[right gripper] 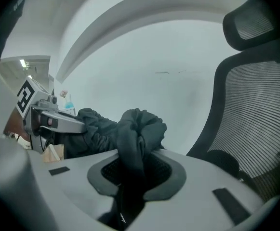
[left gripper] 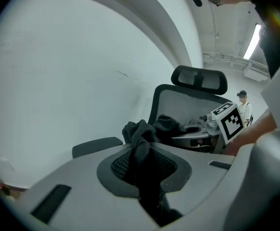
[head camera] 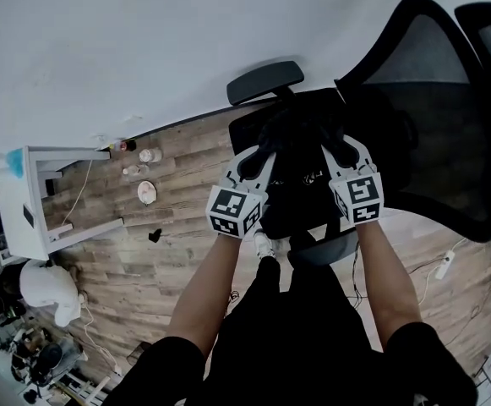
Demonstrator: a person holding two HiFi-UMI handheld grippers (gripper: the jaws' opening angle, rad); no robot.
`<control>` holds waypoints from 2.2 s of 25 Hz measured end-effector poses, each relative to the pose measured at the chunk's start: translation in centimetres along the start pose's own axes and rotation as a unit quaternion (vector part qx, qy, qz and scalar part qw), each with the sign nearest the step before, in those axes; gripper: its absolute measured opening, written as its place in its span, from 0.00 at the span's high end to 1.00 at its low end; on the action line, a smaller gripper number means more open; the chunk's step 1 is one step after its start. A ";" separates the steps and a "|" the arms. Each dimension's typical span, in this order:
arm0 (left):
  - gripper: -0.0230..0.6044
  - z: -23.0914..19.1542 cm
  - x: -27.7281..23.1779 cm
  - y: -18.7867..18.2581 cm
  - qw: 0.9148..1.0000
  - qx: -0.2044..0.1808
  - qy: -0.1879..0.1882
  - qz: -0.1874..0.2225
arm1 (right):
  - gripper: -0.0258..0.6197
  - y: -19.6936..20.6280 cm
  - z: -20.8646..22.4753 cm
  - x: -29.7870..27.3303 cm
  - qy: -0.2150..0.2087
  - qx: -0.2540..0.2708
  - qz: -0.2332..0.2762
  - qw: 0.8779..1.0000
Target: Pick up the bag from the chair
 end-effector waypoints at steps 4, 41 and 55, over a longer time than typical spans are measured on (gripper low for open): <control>0.87 0.7 1.0 -2.0 0.999 -0.022 0.018 0.021 | 0.82 -1.6 -0.2 1.3 0.012 0.000 0.013 1.000; 0.87 8.8 23.3 -30.4 0.929 -0.157 0.007 0.334 | 0.82 -28.6 -9.6 24.8 0.079 0.085 0.281 0.953; 0.87 9.1 23.0 -30.5 0.937 -0.126 0.014 0.326 | 0.82 -28.7 -9.1 24.4 0.077 0.087 0.288 0.950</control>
Point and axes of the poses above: the fingertips, and each gripper's own axes: x backward along the fingers, z to its right, y out of its underside, the point moved 7 cm from there along x, backward along the fingers, and after that the axes turned 7 degrees about -y, right-handed, at the moved point
